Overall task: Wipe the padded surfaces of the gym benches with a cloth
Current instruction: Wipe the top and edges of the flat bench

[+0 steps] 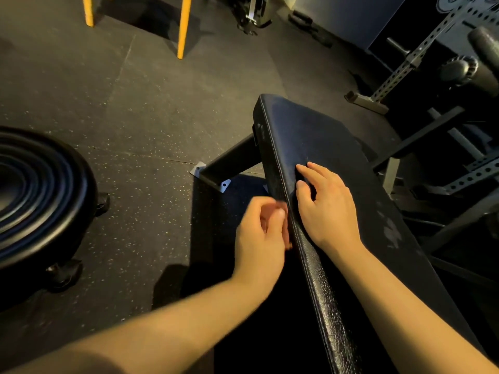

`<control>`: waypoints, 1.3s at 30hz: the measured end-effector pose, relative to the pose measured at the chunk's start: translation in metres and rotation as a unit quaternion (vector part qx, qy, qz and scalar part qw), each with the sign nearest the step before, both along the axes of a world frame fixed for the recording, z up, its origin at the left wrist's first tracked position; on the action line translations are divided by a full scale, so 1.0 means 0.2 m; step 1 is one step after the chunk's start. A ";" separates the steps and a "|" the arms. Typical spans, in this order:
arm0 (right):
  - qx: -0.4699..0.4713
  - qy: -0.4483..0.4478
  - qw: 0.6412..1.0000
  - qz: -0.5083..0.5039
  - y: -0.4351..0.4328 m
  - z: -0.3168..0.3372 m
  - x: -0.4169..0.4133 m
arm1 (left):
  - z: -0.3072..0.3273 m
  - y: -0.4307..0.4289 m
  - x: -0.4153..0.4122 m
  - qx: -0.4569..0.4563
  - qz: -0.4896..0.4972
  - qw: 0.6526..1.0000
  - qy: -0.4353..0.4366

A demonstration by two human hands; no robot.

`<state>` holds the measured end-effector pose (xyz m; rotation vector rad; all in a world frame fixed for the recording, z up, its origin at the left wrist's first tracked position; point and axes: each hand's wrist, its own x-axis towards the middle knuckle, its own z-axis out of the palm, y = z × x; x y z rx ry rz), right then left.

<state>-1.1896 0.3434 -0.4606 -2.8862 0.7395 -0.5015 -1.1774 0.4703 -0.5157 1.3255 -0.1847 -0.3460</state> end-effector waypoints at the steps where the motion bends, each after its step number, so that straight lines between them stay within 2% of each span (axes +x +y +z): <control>1: 0.004 -0.003 1.000 0.002 0.00 0.00 0.00 | 0.00 -0.06 0.12 0.016 0.026 1.000 -0.005; 2: 0.006 -0.004 1.000 0.004 0.00 0.00 0.00 | -0.01 -0.10 0.25 0.038 0.040 0.998 -0.005; 5: 0.006 -0.004 1.000 0.007 0.00 0.01 0.00 | -0.04 -0.17 0.50 0.115 -0.005 0.992 -0.048; 7: 0.007 -0.002 1.000 0.007 0.00 0.01 0.00 | -0.05 -0.10 0.54 0.117 0.010 0.991 -0.059; 10: 0.012 -0.004 1.000 0.005 0.00 0.01 -0.01 | -0.04 0.00 0.62 0.047 0.123 0.989 0.061; 12: 0.011 -0.007 1.000 0.007 0.00 0.01 -0.01 | -0.03 0.03 0.66 0.014 0.147 0.982 0.116; 15: 0.013 -0.010 1.000 0.006 -0.01 0.01 -0.01 | 0.01 0.00 0.59 -0.044 0.033 0.992 0.118; 18: 0.015 -0.013 1.000 0.004 0.00 0.01 -0.01 | 0.01 0.00 0.51 0.021 -0.079 0.997 0.018; 23: 0.009 -0.015 1.000 0.004 0.00 0.01 0.00 | -0.04 0.15 0.30 0.022 -0.169 0.985 0.005; 26: 0.014 -0.015 1.000 0.002 0.00 0.01 0.00 | -0.01 0.21 0.16 0.018 -0.162 0.987 -0.009; 29: 0.015 -0.015 1.000 0.004 0.00 0.01 0.00 | 0.07 0.06 0.35 -0.021 -0.052 0.998 0.039; 31: 0.015 -0.011 1.000 0.002 0.01 0.01 0.00 | 0.12 -0.03 0.50 0.012 -0.023 0.999 0.040; 34: 0.021 -0.015 1.000 0.004 0.00 0.01 -0.01 | 0.10 -0.01 0.44 0.015 -0.046 0.999 0.019; 37: 0.022 -0.011 1.000 0.001 0.00 0.01 0.00 | 0.07 0.15 0.19 0.007 -0.134 0.991 0.025; 39: 0.018 -0.002 1.000 -0.005 0.00 0.02 -0.01 | 0.05 0.20 0.09 0.024 -0.159 0.987 0.023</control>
